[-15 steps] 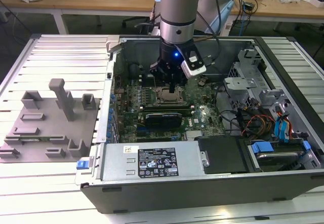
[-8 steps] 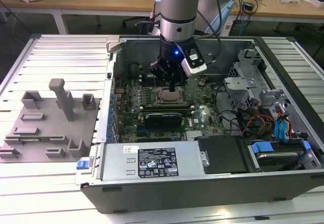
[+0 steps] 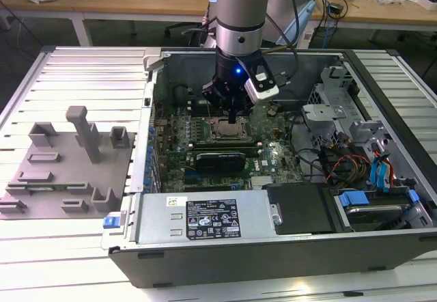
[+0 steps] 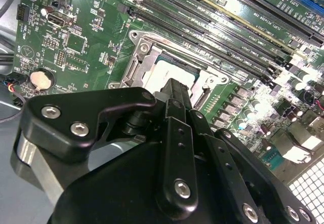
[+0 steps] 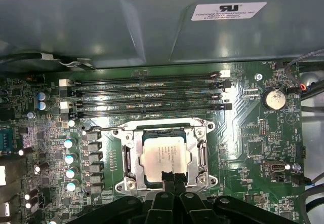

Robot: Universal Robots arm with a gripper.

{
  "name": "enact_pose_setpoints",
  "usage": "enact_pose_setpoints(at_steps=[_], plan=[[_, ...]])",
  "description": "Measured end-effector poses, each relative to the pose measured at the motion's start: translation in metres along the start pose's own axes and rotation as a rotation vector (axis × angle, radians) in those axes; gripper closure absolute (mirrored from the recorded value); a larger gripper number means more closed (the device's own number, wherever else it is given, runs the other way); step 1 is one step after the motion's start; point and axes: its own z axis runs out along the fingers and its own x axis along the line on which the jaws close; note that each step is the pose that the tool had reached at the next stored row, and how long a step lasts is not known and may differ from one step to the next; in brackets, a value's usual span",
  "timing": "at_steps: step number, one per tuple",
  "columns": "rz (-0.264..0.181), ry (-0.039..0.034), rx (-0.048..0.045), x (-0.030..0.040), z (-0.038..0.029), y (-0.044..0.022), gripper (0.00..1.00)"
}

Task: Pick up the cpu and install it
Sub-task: 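Install the first cpu locking lever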

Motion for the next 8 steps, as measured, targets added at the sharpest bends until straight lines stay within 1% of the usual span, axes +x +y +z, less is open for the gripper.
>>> enact_pose_setpoints(at_steps=[5, 6, 7, 8], plan=[[0.000, 0.0001, 0.0002, 0.0000, -0.0013, 0.0000, 0.89], [0.000, 0.0001, 0.0001, -0.0001, -0.0026, 0.0000, 0.89], [0.000, 0.0000, 0.0001, -0.0003, -0.0058, 0.0002, 0.89], [0.000, 0.0000, 0.0003, -0.0003, -0.0076, 0.0002, 0.89]])
